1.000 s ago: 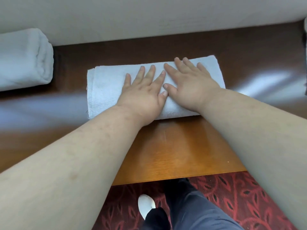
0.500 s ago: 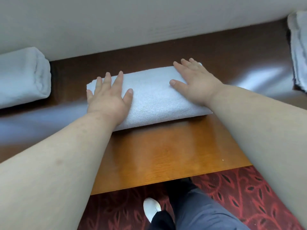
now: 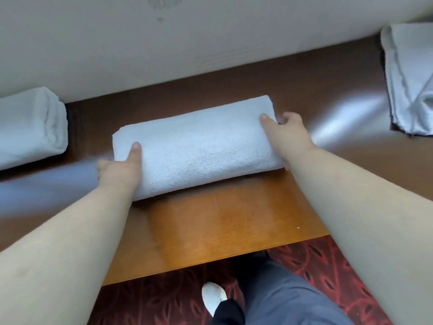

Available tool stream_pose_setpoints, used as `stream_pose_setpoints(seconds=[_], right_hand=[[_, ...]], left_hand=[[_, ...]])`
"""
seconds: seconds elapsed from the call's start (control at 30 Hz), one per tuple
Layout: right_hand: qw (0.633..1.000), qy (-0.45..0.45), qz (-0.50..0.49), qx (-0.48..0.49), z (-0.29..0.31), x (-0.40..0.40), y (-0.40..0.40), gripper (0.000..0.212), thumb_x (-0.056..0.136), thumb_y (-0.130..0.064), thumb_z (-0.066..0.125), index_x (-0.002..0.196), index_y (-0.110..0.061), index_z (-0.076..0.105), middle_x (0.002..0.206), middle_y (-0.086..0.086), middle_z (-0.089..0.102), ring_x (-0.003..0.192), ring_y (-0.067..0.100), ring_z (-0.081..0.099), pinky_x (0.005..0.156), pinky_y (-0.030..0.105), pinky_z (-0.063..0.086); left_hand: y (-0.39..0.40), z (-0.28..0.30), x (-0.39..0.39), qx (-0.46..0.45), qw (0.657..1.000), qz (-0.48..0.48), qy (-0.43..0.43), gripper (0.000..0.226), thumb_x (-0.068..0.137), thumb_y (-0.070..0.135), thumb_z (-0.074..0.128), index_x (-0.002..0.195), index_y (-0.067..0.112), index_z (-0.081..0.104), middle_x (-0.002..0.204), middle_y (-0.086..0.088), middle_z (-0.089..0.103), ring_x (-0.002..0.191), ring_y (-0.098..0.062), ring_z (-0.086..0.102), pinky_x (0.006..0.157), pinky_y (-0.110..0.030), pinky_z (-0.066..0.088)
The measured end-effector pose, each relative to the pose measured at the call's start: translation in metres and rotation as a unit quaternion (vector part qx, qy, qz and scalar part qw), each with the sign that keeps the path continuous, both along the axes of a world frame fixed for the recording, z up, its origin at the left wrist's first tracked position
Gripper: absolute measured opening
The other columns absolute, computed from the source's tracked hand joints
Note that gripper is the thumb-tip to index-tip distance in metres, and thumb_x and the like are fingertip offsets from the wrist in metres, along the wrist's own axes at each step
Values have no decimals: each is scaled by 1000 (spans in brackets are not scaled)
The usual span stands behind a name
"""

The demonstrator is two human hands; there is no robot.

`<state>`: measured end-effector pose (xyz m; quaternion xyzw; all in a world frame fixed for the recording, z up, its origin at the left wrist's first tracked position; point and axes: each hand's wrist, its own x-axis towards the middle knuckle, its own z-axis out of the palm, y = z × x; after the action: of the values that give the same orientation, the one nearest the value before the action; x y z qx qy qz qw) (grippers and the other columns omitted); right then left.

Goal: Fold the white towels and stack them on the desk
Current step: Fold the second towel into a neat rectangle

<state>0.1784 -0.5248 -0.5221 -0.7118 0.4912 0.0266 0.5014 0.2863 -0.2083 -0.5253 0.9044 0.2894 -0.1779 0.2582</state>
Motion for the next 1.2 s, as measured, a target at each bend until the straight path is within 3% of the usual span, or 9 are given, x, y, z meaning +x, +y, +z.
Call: stream_pose_setpoints(seconds=[0.07, 0.17, 0.33, 0.47, 0.7, 0.83, 1.0, 1.1, 1.2], right_hand=[[993, 26, -13, 113, 9, 1, -7, 83, 71, -64, 71, 133, -11, 55, 119, 3, 69, 101, 28, 69, 92, 40, 54], [961, 46, -12, 271, 25, 2, -17, 41, 84, -41, 77, 107, -8, 68, 87, 8, 78, 74, 27, 76, 58, 39, 61], [928, 39, 19, 371, 47, -4, -15, 34, 88, -39, 73, 107, -11, 70, 99, 11, 77, 83, 29, 76, 55, 43, 59], [923, 2, 83, 375, 78, 12, 0, 42, 88, -37, 71, 119, -10, 65, 107, 12, 76, 90, 28, 75, 58, 40, 60], [913, -62, 157, 370, 141, 70, 74, 39, 93, -34, 65, 125, -11, 62, 108, 13, 75, 90, 29, 75, 59, 40, 60], [907, -92, 178, 371, 165, 108, 130, 38, 93, -41, 64, 117, -11, 67, 107, 10, 76, 89, 25, 75, 56, 38, 59], [910, -148, 133, 365, 176, 162, 223, 47, 96, -54, 49, 120, -19, 69, 110, 6, 75, 93, 26, 74, 63, 35, 59], [916, -148, 111, 355, 178, 192, 276, 41, 97, -48, 51, 117, -17, 70, 99, 7, 77, 83, 27, 75, 60, 34, 58], [925, -163, 97, 330, 184, 223, 323, 33, 96, -42, 57, 113, -16, 69, 101, 10, 76, 86, 30, 74, 69, 41, 58]], left_hand=[[4, 14, 0, -68, 994, 27, 84, 108, 67, 84, 57, 142, 9, 40, 131, -10, 56, 113, -39, 58, 98, -48, 47], [8, 29, -3, -225, 959, 54, 167, 70, 75, 66, 72, 118, 12, 62, 96, -7, 75, 81, -28, 72, 73, -44, 58], [17, 59, -27, -299, 931, 89, 189, 53, 81, 55, 72, 112, 13, 64, 88, -7, 77, 79, -27, 74, 70, -44, 58], [44, 99, -35, -335, 926, 121, 128, 50, 82, 51, 73, 113, 13, 64, 88, -7, 77, 74, -27, 74, 55, -40, 58], [132, 173, -11, -359, 924, 129, 12, 39, 87, 46, 69, 119, 26, 59, 96, -2, 77, 83, -26, 74, 68, -46, 58], [194, 201, 27, -369, 923, 104, -22, 43, 89, 44, 68, 124, 22, 61, 104, -6, 75, 90, -28, 73, 75, -49, 58], [278, 220, 81, -366, 923, 110, -48, 42, 90, 39, 67, 127, 19, 59, 99, -6, 76, 80, -25, 74, 60, -39, 58], [326, 228, 115, -360, 927, 95, -39, 43, 91, 37, 66, 129, 17, 58, 104, -10, 75, 83, -29, 74, 62, -45, 59], [367, 238, 157, -340, 938, 64, -35, 46, 92, 39, 64, 131, 16, 55, 113, -14, 71, 98, -38, 69, 79, -61, 54]])
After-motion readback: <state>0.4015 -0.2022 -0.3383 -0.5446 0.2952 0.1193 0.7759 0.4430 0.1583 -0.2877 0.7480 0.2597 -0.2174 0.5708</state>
